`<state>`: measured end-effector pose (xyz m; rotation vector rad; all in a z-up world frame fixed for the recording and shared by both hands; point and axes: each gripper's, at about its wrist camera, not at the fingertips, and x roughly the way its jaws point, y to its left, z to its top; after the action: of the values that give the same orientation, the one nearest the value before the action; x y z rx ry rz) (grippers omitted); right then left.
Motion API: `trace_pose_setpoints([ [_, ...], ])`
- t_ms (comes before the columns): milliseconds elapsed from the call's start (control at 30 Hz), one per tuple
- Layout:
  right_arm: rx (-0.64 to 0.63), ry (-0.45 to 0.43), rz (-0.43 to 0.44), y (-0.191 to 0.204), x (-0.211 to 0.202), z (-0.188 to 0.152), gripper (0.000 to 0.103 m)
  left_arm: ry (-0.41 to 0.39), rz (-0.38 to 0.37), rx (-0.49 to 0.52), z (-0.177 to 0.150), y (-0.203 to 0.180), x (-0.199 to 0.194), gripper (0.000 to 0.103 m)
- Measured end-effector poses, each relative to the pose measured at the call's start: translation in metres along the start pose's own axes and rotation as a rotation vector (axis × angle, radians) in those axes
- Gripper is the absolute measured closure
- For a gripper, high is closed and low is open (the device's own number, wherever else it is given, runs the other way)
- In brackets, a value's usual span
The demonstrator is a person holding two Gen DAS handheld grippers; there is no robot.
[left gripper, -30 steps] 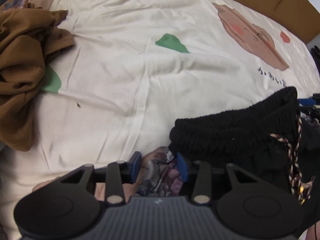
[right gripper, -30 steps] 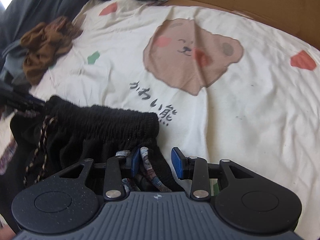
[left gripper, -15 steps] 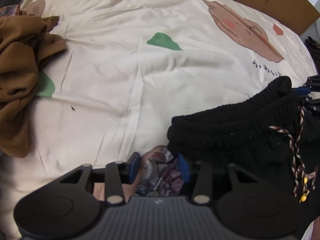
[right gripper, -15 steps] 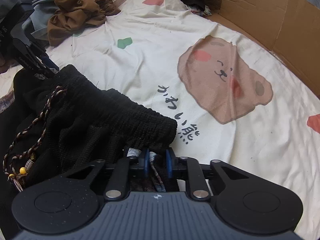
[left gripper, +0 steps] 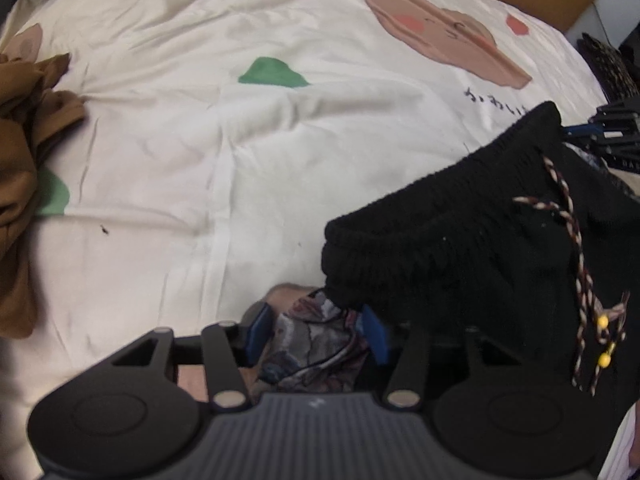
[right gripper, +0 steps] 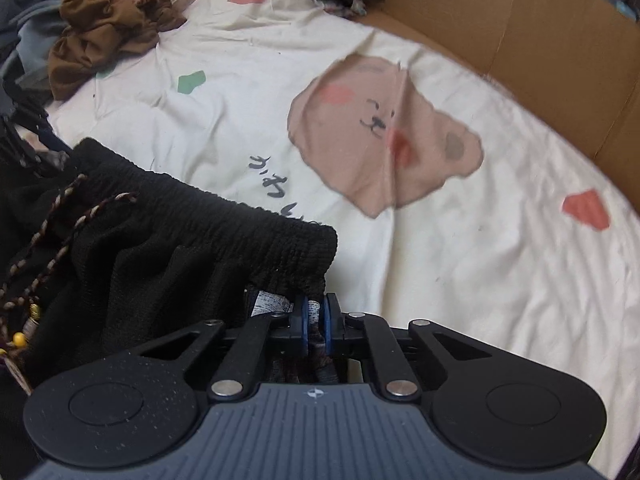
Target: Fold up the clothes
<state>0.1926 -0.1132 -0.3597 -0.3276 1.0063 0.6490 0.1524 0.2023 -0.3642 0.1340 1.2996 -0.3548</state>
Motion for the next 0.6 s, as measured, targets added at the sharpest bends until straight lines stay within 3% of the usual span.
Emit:
trace_pose_setpoints([
  [133,0.047,0.022,0.038,-0.007,0.005,0.000,0.094,0.004,-0.013,0.013,0.000,-0.006,0.002,0.051],
  [400,0.036,0.049,0.048,-0.010,0.009,0.004,0.084,-0.018,0.083,0.196,0.005,-0.031,0.000,0.053],
  [600,0.033,0.038,0.051,-0.011,0.009,0.002,0.084,-0.041,0.042,0.165,0.009,-0.016,-0.021,0.054],
])
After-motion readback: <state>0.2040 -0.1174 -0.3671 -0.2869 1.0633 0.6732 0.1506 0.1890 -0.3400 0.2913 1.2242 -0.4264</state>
